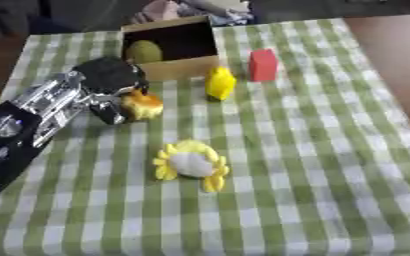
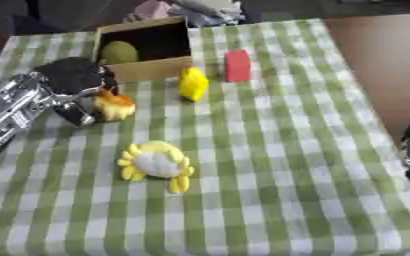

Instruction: Pick up objects on the table and place them in the box.

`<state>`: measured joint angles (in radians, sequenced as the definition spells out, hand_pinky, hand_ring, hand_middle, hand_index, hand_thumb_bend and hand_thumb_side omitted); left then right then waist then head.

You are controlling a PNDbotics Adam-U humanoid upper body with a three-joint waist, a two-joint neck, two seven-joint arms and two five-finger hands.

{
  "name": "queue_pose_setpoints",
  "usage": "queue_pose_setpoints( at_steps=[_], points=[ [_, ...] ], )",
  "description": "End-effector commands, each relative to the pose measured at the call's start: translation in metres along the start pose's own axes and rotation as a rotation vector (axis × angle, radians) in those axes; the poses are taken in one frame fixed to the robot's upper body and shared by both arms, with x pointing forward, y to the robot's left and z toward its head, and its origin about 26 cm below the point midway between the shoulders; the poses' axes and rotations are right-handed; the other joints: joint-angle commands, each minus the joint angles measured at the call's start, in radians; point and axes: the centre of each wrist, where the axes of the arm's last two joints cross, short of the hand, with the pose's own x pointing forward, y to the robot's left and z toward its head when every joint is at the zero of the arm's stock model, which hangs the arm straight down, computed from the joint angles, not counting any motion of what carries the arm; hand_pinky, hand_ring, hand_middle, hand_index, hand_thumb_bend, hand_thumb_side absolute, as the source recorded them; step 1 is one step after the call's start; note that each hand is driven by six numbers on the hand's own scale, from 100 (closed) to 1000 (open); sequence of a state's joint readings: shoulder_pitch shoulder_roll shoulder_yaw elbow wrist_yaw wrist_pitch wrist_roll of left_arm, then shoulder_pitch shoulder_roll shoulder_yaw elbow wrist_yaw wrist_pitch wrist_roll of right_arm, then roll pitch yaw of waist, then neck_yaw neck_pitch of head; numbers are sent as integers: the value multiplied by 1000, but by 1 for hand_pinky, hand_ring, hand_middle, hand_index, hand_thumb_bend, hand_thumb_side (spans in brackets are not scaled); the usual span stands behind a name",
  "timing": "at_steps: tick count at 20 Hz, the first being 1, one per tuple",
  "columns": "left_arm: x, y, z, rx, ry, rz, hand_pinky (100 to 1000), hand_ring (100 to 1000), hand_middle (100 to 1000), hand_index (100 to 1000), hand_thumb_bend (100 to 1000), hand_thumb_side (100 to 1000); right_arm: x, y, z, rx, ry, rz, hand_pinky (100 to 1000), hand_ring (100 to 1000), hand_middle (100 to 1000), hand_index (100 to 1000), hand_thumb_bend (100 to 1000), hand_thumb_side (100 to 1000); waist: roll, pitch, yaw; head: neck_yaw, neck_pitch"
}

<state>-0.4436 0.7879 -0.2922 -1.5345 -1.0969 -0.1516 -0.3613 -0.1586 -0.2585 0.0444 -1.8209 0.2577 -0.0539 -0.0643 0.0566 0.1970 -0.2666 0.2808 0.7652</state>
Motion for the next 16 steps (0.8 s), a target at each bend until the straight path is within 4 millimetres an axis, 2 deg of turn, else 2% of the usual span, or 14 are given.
queue_pose_setpoints(
  at_steps=[1, 8, 11, 12, 16],
  points=[
    [-7, 6, 1, -6, 8, -21, 702, 598, 612, 728, 421, 100, 5, -4, -4, 0, -22, 5, 599, 652, 626, 827, 100, 421, 10, -12, -2, 5, 5],
    [-9, 1, -1, -84, 4, -9, 695, 590, 605, 721, 407, 100, 4, -4, -4, -1, -21, 4, 599, 652, 626, 827, 100, 420, 11, -10, -4, 4, 5],
    [-9, 2, -1, -61, 11, -7, 675, 568, 582, 700, 340, 100, 4, -4, -3, -2, -20, 3, 600, 652, 626, 827, 100, 420, 10, -10, -4, 3, 5],
    [-10, 3, -1, -40, 17, -6, 650, 541, 557, 675, 255, 100, 4, -4, -3, -3, -20, 3, 600, 652, 626, 827, 100, 420, 10, -10, -3, 3, 5],
    [-11, 6, 0, 42, 39, -2, 596, 493, 506, 621, 137, 115, 4, -4, -3, -3, -19, 3, 600, 652, 626, 827, 100, 420, 8, -10, -2, 2, 5]
  ],
)
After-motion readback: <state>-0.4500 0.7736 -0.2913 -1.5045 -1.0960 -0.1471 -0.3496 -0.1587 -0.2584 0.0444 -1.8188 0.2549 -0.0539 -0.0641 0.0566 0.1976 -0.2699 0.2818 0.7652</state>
